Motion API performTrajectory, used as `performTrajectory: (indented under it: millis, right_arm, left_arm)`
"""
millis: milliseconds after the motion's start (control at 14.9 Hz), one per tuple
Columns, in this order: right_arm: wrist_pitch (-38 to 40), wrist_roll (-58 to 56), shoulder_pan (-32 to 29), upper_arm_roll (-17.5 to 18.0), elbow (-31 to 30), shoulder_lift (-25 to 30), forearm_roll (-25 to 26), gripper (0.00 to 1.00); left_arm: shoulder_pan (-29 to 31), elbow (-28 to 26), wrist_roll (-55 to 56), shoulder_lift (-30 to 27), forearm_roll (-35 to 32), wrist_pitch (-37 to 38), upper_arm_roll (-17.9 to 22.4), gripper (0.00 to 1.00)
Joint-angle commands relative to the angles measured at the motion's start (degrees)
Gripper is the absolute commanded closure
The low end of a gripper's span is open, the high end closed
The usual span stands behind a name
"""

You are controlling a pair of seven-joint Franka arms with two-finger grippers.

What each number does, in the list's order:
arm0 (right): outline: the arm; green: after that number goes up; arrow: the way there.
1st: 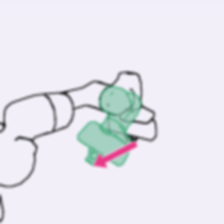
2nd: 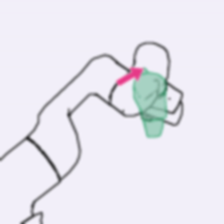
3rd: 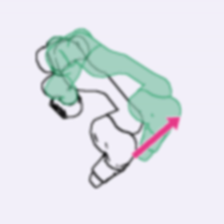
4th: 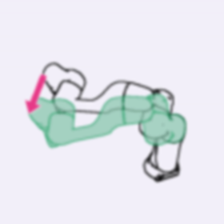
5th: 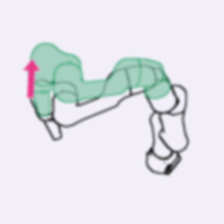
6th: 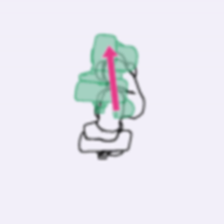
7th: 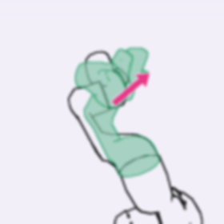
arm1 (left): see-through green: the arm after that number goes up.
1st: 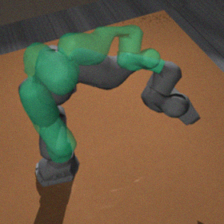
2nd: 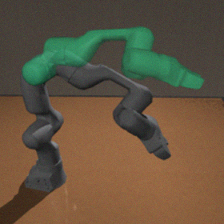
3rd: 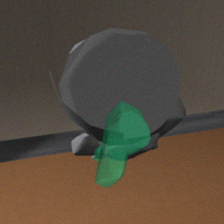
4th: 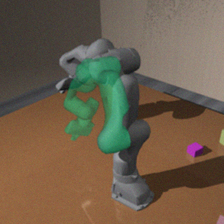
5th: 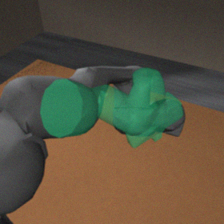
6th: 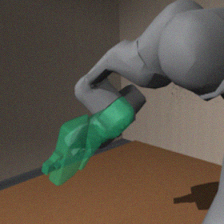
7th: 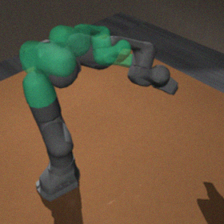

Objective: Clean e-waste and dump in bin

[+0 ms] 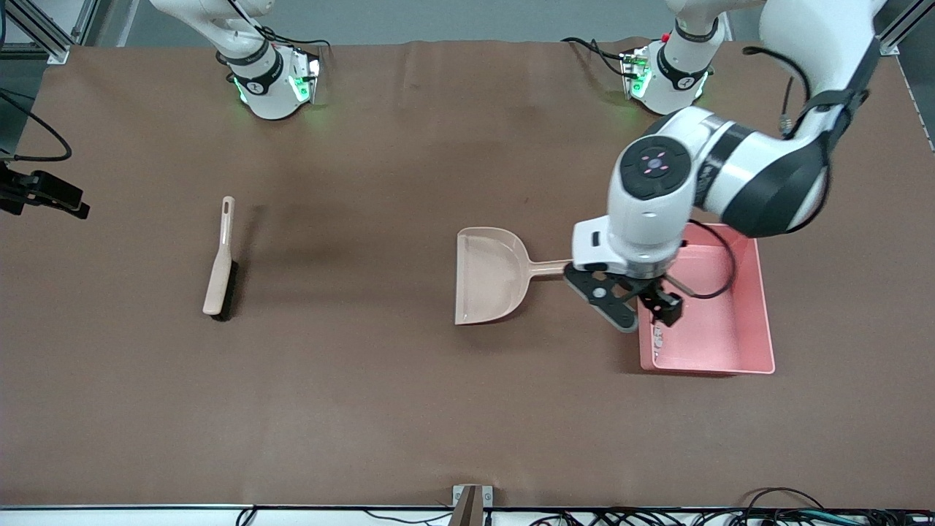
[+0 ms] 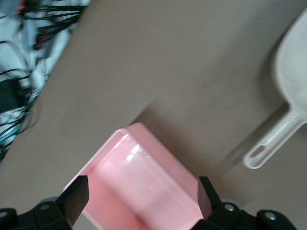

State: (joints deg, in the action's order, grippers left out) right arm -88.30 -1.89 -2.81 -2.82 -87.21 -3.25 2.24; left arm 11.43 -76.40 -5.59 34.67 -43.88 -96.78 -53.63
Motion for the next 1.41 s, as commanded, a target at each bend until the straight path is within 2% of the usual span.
performTrajectory:
  millis: [0, 67, 268, 335, 536, 603, 872, 1073, 1341]
  right_arm:
    - [-0.8, 0.8, 0.0, 0.2, -1.6, 1.4, 0.4, 0.00]
    - [-0.9, 0.8, 0.0, 0.2, -1.5, 1.4, 0.4, 0.00]
    - [-0.9, 0.8, 0.0, 0.2, -1.5, 1.4, 0.4, 0.00]
    - [-0.8, 0.8, 0.0, 0.2, -1.5, 1.4, 0.4, 0.00]
    - [-0.9, 0.8, 0.1, 0.2, -1.5, 1.4, 0.4, 0.00]
    - [-0.9, 0.8, 0.0, 0.2, -1.5, 1.1, 0.4, 0.00]
    - [-0.9, 0.8, -0.1, 0.2, -1.5, 1.1, 0.4, 0.00]
    - [-0.8, 0.8, -0.1, 0.2, -1.5, 1.1, 0.4, 0.00]
    - [-1.0, 0.7, -0.2, 0.2, -1.5, 1.1, 0.4, 0.00]
  left_arm:
    - [4.3, -0.2, 0.4, -4.3, 4.4, 0.6, 0.1, 0.00]
    - [5.5, -0.2, 0.6, -6.4, 9.5, 0.6, 1.0, 0.00]
    - [1.3, -0.5, 0.5, -15.9, 29.9, 0.6, 18.7, 0.00]
    - [-0.7, -1.0, 0.3, -18.3, 34.4, 0.6, 24.0, 0.00]
    - [-11.4, -2.0, 0.8, -22.9, 36.8, 5.2, 37.9, 0.00]
    - [-13.5, -2.5, 0.8, -24.4, 38.0, 6.1, 40.9, 0.00]
    - [-17.0, -10.6, 4.3, -31.7, 43.5, 6.2, 48.2, 0.00]
    - [-18.5, -17.4, 8.7, -38.0, 45.3, 5.5, 50.8, 0.00]
    - [-18.7, -26.1, 12.4, -45.9, 45.4, 4.9, 51.6, 0.00]
